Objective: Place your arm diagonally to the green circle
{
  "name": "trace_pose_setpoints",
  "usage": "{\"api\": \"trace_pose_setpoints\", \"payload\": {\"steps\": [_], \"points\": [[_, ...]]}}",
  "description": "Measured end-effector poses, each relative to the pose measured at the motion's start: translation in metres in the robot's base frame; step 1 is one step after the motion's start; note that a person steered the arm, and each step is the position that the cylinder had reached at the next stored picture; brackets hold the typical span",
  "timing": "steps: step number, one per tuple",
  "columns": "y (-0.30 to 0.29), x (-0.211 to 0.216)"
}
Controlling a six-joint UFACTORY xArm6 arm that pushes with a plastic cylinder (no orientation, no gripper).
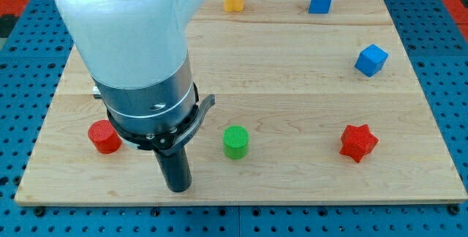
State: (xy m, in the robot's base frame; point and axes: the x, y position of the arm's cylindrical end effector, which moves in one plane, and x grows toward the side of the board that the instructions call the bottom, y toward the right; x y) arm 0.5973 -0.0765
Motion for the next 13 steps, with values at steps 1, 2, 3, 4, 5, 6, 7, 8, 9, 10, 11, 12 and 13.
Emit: {"api": "trace_pose_setpoints", "payload": {"steps": [1, 2, 3, 4, 5, 6, 7, 8, 9, 10, 11, 12, 13], "points": [[-0.0003, 0.0], [-0.0002, 0.0], [-0.0002, 0.0], [0.0005, 0.0004], [0.0005, 0.0004], [-0.0013, 0.0004], [-0.0013, 0.0004], [-0.0013, 0.0005], [-0.0005, 0.0013], [-0.0007, 0.0024], [0.0001, 0.0023], [0.0001, 0.0023], [0.0001, 0.0055]]}}
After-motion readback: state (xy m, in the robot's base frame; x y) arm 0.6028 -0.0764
